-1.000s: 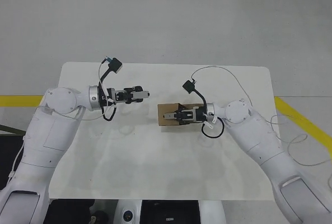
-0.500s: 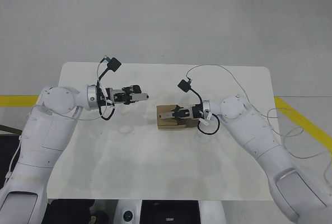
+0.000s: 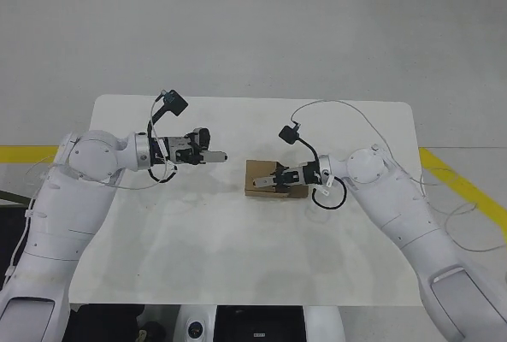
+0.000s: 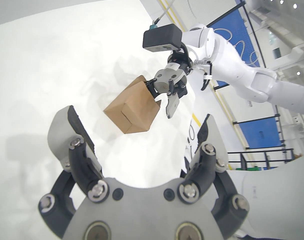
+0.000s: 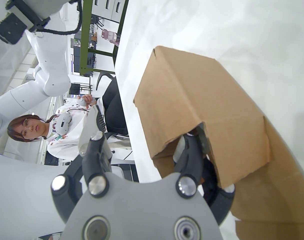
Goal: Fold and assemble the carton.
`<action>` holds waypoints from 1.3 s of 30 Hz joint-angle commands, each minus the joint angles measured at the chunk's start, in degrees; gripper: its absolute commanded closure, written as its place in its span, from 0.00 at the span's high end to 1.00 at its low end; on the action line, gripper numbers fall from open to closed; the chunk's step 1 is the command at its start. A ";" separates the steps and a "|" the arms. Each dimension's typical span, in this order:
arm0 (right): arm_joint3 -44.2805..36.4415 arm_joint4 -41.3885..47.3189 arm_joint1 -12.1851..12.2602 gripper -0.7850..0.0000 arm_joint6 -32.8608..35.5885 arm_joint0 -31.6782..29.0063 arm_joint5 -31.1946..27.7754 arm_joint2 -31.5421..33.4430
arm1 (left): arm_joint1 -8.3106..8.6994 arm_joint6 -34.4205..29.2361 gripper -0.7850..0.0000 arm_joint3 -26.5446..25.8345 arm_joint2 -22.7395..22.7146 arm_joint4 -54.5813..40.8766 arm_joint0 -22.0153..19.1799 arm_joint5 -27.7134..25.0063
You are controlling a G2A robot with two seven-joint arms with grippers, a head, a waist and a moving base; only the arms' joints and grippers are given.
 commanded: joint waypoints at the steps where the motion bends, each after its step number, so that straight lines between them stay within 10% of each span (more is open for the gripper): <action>1: -0.79 -0.79 0.21 0.86 0.51 -0.26 0.37 0.17 | 0.04 2.07 1.00 0.25 0.13 2.65 0.22 -2.98; 24: -13.85 -5.71 5.03 1.00 3.17 -6.61 3.81 10.33 | 0.20 16.30 1.00 -0.05 3.20 22.89 0.61 -20.08; 33: -17.99 -6.27 6.77 0.83 4.23 -8.40 4.74 14.80 | -0.23 29.88 1.00 -5.31 3.95 44.81 1.38 -24.49; 39: -19.59 -6.73 7.56 0.40 5.10 -9.22 4.77 16.33 | -0.15 37.67 1.00 -7.04 4.01 54.14 2.98 -24.49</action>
